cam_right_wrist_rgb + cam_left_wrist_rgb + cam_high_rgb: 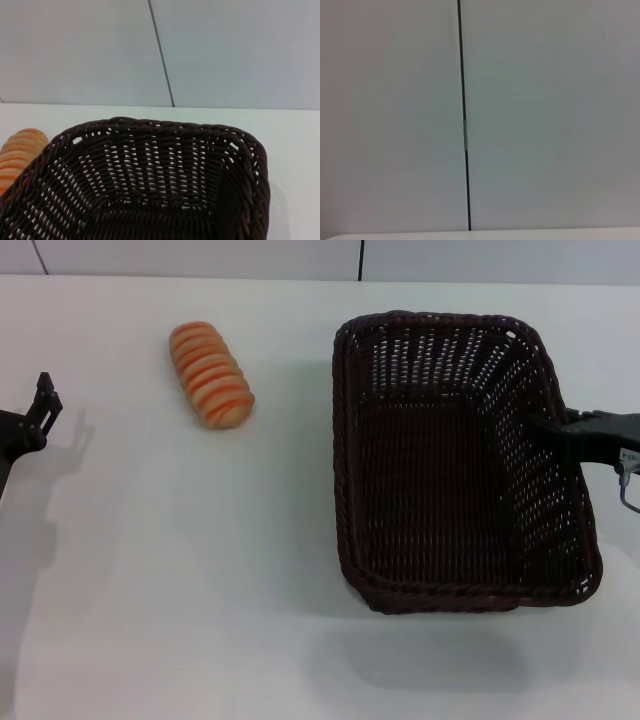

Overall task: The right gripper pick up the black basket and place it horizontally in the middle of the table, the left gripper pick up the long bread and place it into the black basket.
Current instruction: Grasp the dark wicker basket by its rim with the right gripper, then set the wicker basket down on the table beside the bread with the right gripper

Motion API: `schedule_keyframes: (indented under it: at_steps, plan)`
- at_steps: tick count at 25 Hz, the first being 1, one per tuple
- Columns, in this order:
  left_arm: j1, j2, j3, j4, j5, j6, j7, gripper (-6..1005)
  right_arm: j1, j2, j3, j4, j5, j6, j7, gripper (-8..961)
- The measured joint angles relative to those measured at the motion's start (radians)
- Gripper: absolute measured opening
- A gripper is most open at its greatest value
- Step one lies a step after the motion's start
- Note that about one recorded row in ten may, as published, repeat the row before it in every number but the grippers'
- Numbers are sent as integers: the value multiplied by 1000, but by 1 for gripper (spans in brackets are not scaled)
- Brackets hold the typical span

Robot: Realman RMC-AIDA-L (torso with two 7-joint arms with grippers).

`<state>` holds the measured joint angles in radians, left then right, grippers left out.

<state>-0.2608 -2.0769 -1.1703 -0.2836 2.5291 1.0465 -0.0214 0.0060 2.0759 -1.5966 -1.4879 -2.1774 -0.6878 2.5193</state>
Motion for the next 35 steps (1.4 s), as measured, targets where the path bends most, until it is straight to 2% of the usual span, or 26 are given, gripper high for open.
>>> schedule_keyframes:
  at_steps: [10,15,17,20,21,22,25,26,27,28,29,31,32,33,35]
  plan:
    - [-1,0,2,1,0,-2,0,847,63,-2,24,97,19,3,-20,294]
    - [-1,0,13,2,-2,-2,0,848,55,-2,16,57,36,-29,-81,218]
    - [-1,0,14,1,-3,-2,0,848,47,-2,15,19,64,-61,-121,217]
    - [-1,-1,14,0,-4,-1,0,848,45,-3,31,-40,142,-149,-218,216]
    - [-2,-1,14,0,-5,-1,0,848,55,-4,61,-65,192,-222,-271,215]
    - [-2,-1,14,0,-5,-1,0,847,55,-4,61,-65,192,-222,-271,215]
    - [-5,-2,14,0,-5,-1,0,847,95,-3,139,-94,241,-370,-327,213]
    - [-5,-2,14,0,-6,-1,0,847,131,-4,192,-94,265,-457,-356,213]
    - [-5,-2,14,0,-6,-1,0,847,131,-4,192,-94,265,-457,-356,210]
    - [-5,-2,14,0,-6,-1,0,847,175,-5,246,-76,278,-547,-381,206]
    - [-5,-2,14,0,-6,-1,0,847,175,-5,246,-76,278,-547,-381,203]
    - [-4,-2,14,0,-6,-1,0,848,257,-7,318,-19,278,-658,-413,196]
    - [-4,-2,14,0,-6,-1,0,848,257,-7,318,-19,278,-658,-413,196]
    - [-4,-2,14,0,-6,-1,0,848,313,-14,352,36,276,-715,-442,196]
    - [-4,-2,14,0,-6,-1,0,848,340,-18,369,66,275,-742,-458,196]
